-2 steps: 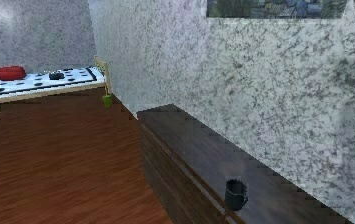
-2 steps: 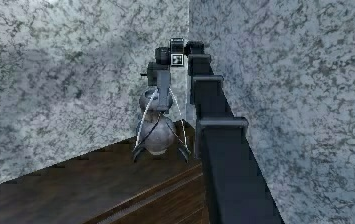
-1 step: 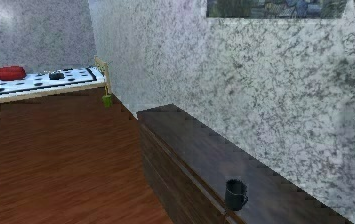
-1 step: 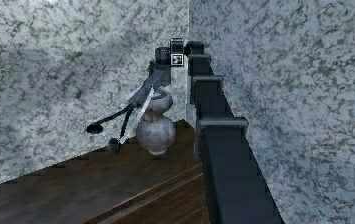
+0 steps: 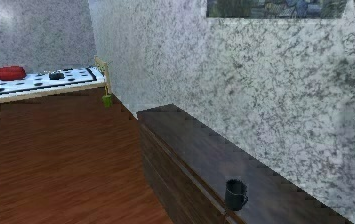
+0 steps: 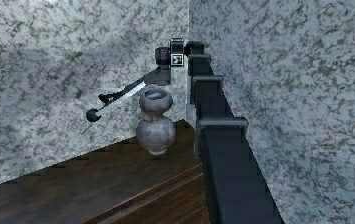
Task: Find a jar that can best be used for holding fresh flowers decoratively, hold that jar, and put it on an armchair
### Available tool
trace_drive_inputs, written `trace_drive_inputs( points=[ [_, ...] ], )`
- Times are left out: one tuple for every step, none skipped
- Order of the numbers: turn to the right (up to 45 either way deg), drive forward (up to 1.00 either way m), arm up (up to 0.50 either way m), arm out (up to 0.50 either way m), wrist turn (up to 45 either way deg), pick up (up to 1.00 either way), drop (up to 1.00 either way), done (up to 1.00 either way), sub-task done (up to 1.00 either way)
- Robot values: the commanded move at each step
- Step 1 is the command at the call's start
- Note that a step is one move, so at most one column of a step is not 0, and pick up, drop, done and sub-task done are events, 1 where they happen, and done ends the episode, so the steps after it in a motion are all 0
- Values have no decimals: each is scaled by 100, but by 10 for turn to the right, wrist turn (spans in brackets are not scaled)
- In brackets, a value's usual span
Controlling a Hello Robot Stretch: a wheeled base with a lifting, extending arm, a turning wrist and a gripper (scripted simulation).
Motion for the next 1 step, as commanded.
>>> trace_drive_inputs(
  points=[
    [0, 0, 0, 0, 450, 0, 0, 0, 0]
  ],
)
